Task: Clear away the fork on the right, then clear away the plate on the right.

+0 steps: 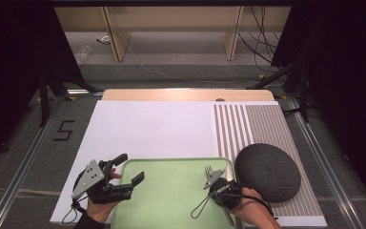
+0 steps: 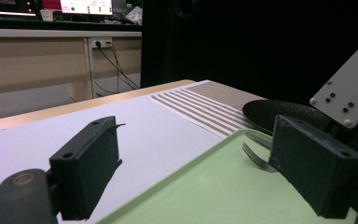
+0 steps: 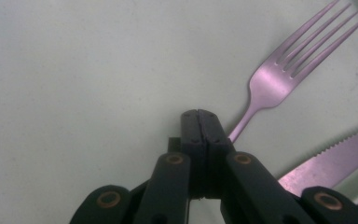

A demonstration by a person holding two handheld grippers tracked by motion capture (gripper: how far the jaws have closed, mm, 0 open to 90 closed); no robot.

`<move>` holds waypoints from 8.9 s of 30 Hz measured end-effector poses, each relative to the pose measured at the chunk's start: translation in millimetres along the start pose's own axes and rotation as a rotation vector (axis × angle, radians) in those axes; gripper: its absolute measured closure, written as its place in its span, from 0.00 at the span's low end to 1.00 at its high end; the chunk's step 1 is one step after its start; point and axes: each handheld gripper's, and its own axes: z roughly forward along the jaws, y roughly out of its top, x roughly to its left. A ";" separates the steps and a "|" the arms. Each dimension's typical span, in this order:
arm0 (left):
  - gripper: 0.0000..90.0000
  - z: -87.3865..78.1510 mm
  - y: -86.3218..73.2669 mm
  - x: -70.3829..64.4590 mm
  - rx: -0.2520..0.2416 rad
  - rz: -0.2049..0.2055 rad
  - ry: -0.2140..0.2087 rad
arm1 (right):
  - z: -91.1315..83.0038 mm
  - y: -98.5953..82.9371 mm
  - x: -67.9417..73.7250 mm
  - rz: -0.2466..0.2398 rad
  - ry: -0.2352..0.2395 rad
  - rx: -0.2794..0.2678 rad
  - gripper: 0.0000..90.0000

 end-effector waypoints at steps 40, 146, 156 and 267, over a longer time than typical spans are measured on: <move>0.17 -0.3 0.5 -0.2 -0.004 0.003 0.000 | -12.3 -14.2 -20.2 0.120 0.011 -0.048 0.96; 0.16 1.6 0.8 0.9 -0.007 -0.012 -0.003 | -82.2 -159.5 -79.9 0.917 0.062 -0.632 0.21; 0.16 1.1 0.5 1.1 -0.007 -0.016 -0.002 | -83.3 -171.4 -79.0 0.962 0.054 -0.620 0.21; 0.15 3.0 -0.1 -2.5 0.004 0.009 -0.012 | -31.9 -240.2 -102.3 1.715 0.421 -0.688 0.48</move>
